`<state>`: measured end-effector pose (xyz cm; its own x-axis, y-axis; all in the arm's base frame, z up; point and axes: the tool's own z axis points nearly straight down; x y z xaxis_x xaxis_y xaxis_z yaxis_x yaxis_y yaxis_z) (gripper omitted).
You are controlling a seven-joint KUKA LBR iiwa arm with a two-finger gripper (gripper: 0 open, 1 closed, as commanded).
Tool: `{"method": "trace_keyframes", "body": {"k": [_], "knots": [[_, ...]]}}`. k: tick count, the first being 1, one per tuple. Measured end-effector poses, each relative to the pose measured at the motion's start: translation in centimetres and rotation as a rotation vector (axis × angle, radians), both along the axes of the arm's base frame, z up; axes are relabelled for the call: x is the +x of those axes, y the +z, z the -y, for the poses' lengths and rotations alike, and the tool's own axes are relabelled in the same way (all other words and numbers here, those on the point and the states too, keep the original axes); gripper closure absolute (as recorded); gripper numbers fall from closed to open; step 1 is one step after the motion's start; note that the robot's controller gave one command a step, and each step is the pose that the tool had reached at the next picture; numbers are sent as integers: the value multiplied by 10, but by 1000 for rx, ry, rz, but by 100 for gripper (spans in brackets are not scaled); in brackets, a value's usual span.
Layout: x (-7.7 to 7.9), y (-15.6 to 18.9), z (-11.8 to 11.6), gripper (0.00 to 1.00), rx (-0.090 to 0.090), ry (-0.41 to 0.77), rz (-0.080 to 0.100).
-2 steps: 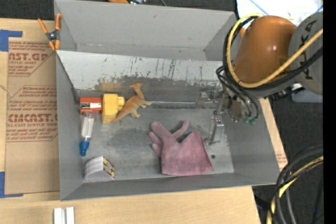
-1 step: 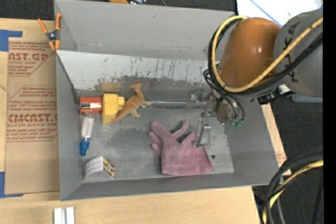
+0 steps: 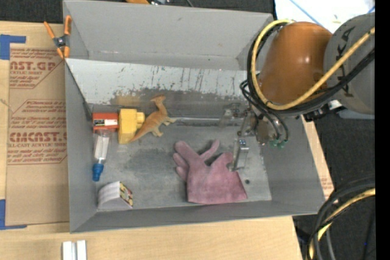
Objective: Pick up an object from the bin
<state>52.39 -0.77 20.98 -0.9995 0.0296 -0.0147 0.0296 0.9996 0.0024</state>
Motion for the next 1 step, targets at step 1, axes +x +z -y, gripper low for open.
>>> {"method": "trace_keyframes", "body": {"k": [1], "knots": [[2,-25,-18,0,1,30,0]]}}
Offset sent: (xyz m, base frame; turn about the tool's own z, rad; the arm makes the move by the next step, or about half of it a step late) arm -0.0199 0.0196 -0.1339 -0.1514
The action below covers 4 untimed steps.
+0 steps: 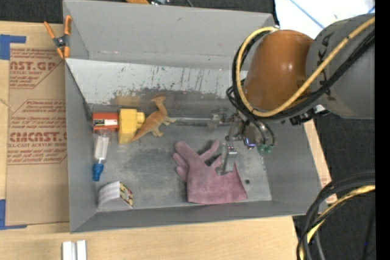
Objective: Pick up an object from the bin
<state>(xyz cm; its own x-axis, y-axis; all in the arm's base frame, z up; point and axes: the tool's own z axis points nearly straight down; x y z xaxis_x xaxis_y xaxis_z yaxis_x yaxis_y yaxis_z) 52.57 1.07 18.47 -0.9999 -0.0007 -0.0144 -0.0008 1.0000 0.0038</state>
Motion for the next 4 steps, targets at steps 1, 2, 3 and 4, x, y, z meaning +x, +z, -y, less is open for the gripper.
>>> {"method": "trace_keyframes", "body": {"k": [1,2,3,4], "knots": [[-16,-84,-2,0,-3,95,1],[-14,-117,2,100,-3,137,4],[-11,-102,5,100,-4,147,7],[-30,-41,3,100,-3,165,9]]}}
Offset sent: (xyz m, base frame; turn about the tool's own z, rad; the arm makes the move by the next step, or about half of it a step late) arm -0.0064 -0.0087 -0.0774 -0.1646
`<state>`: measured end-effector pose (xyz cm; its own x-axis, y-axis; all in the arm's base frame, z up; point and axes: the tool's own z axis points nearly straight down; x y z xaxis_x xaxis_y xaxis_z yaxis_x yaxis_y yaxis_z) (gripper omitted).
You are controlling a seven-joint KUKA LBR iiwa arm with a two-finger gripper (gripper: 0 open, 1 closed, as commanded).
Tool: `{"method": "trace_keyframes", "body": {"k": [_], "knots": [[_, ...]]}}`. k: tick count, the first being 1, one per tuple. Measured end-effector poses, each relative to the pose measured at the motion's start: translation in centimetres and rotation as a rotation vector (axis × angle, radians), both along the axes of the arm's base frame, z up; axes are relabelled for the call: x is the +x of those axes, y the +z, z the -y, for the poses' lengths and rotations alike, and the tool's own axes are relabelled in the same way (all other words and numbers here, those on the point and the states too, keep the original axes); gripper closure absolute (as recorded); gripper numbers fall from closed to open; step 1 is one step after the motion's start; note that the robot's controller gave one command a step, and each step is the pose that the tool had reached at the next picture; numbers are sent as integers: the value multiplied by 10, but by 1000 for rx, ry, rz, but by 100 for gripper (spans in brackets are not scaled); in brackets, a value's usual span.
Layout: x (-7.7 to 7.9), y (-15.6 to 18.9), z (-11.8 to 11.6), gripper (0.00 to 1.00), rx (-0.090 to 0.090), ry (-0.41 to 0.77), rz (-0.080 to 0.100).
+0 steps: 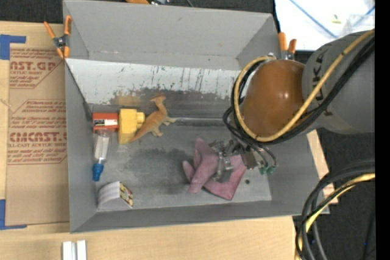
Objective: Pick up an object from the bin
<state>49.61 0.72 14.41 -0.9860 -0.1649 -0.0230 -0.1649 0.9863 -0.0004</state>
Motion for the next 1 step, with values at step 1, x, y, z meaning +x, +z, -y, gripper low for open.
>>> {"method": "trace_keyframes", "body": {"k": [1], "knots": [[25,92,-4,100,0,2,-9]]}}
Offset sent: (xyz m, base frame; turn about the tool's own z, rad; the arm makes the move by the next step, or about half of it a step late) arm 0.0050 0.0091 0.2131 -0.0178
